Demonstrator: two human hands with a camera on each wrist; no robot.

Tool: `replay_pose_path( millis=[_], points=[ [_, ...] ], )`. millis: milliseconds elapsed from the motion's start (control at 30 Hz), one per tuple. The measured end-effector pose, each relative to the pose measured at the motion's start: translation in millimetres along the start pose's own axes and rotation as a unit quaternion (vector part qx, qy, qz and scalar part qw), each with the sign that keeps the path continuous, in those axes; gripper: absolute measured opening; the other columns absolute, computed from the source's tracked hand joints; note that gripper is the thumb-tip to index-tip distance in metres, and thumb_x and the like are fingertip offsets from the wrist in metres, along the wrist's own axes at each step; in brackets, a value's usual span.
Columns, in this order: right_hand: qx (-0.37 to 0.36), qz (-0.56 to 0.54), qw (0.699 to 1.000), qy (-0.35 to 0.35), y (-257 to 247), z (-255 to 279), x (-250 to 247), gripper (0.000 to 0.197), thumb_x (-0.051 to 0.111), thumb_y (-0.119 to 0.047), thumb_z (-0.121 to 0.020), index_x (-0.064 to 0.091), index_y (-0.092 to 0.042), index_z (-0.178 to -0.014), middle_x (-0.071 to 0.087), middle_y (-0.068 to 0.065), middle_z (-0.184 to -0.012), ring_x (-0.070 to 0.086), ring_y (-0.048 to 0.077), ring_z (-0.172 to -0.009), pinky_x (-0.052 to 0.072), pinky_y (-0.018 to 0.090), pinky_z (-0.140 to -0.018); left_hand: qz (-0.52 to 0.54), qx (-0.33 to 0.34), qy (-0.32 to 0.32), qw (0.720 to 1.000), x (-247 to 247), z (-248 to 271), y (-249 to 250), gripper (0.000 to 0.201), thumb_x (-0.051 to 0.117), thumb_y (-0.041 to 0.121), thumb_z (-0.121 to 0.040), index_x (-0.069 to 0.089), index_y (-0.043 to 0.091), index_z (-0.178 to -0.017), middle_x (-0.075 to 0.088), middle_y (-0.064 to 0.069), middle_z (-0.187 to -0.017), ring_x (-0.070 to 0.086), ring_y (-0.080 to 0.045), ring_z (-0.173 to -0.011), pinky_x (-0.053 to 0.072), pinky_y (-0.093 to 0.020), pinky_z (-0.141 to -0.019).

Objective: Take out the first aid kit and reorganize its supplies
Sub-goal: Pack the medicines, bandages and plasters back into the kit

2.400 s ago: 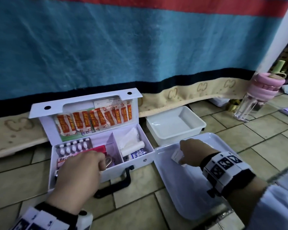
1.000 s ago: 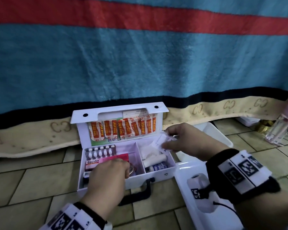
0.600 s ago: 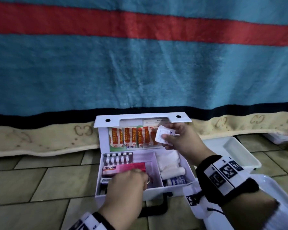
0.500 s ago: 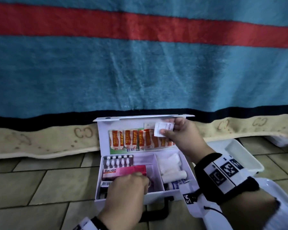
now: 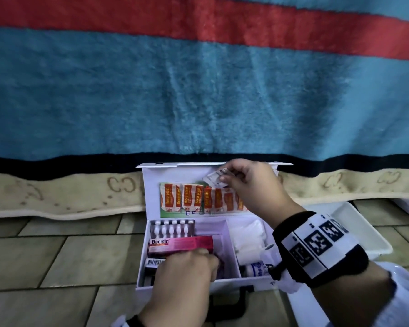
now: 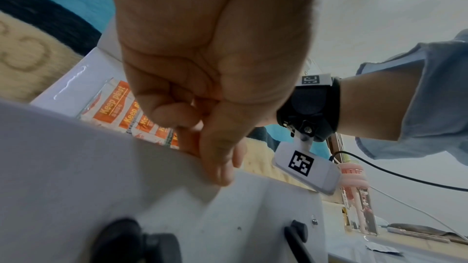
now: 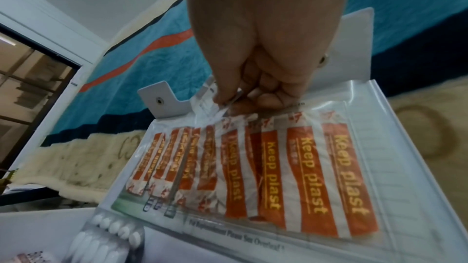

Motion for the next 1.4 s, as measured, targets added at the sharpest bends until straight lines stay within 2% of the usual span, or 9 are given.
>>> replay_pose_path(
  millis=[133,500,567,867,1000,1100,1167,1267,1400],
  points=[
    [-0.012,0.006,1.000,-0.010,-1,2,-4,0.005,0.066,-0.015,-0.086,0.071,-0.016,-0.087,0.051,-0.016,-0.053,0.053,-0.010,-0.055,0.036,0.005,-0.051,0.003,0.001,0.005,1.000,1,1,0,0.028,0.047,0.007,-0.082,0.061,0.022,-0.102,0.061,0.007,-0.112,0.062,-0.013,-0.101,0.048,-0.025,-0.085],
    [0.005,-0.038,0.999,-0.024,-1,-3,-7,0.010,0.065,-0.018,-0.087,0.063,-0.027,-0.083,0.065,-0.010,-0.071,0.056,0.004,-0.061,0.045,0.016,-0.060,0.003,-0.003,0.010,1.000,-1,2,2,0.029,0.047,0.007,-0.081,0.060,0.023,-0.101,0.060,0.007,-0.112,0.061,-0.012,-0.100,0.048,-0.025,-0.084],
    [0.010,-0.049,0.998,-0.025,-2,-3,-6,0.009,0.065,-0.017,-0.087,0.064,-0.025,-0.083,0.065,-0.010,-0.071,0.057,0.000,-0.061,0.043,0.011,-0.056,0.003,-0.003,0.009,1.000,-1,2,2,0.029,0.047,0.007,-0.081,0.061,0.023,-0.101,0.060,0.007,-0.112,0.062,-0.012,-0.099,0.048,-0.025,-0.084],
    [-0.024,0.110,0.988,-0.108,-3,-8,-10,0.010,0.061,-0.023,-0.090,0.067,-0.016,-0.094,0.061,-0.001,-0.073,0.048,0.003,-0.057,0.032,0.010,-0.050,-0.006,-0.006,0.011,1.000,-1,2,3,0.030,0.047,0.006,-0.082,0.060,0.023,-0.102,0.060,0.008,-0.112,0.062,-0.010,-0.100,0.049,-0.026,-0.085],
    [-0.062,0.186,0.970,-0.147,-6,-9,-12,0.014,0.057,-0.018,-0.091,0.069,-0.016,-0.100,0.068,0.002,-0.099,0.061,0.018,-0.089,0.044,0.024,-0.075,-0.010,-0.003,0.011,1.000,0,2,2,0.030,0.047,0.005,-0.082,0.060,0.023,-0.103,0.060,0.008,-0.112,0.062,-0.011,-0.099,0.048,-0.025,-0.085],
    [-0.101,0.269,0.941,-0.180,-6,-10,-12,0.033,0.054,-0.003,-0.085,0.066,-0.023,-0.108,0.060,-0.003,-0.104,0.057,0.017,-0.102,0.042,0.027,-0.086,-0.008,-0.003,0.009,1.000,0,2,2,0.029,0.048,0.006,-0.082,0.060,0.022,-0.103,0.061,0.008,-0.111,0.062,-0.011,-0.099,0.049,-0.024,-0.085],
    [-0.108,0.274,0.939,-0.177,-9,-11,-12,0.038,0.054,-0.002,-0.082,0.067,-0.024,-0.109,0.056,-0.001,-0.103,0.056,0.018,-0.102,0.044,0.029,-0.086,-0.007,-0.003,0.010,1.000,0,1,2,0.029,0.049,0.006,-0.082,0.060,0.023,-0.102,0.061,0.009,-0.110,0.062,-0.011,-0.098,0.049,-0.025,-0.085],
    [-0.083,0.211,0.965,-0.133,-18,-12,-15,0.027,0.062,-0.009,-0.083,0.070,-0.022,-0.105,0.069,-0.001,-0.103,0.063,0.018,-0.099,0.047,0.025,-0.083,-0.003,-0.004,0.008,1.000,1,1,2,0.025,0.049,0.011,-0.084,0.061,0.023,-0.102,0.061,0.008,-0.110,0.062,-0.011,-0.099,0.048,-0.025,-0.085],
    [-0.074,0.234,0.961,-0.128,-19,-15,-17,0.016,0.065,-0.011,-0.079,0.073,-0.022,-0.088,0.074,-0.005,-0.089,0.065,0.015,-0.087,0.043,0.021,-0.072,-0.007,-0.002,0.004,1.000,1,1,2,0.026,0.049,0.011,-0.084,0.061,0.022,-0.104,0.060,0.007,-0.111,0.061,-0.013,-0.101,0.048,-0.025,-0.086]
  ],
)
Point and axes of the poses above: each hand's wrist, its own z-axis away from the middle knuckle, its own x-axis out of the palm, y = z × x, the point moved 1 cm from there along -z, towards the middle knuckle
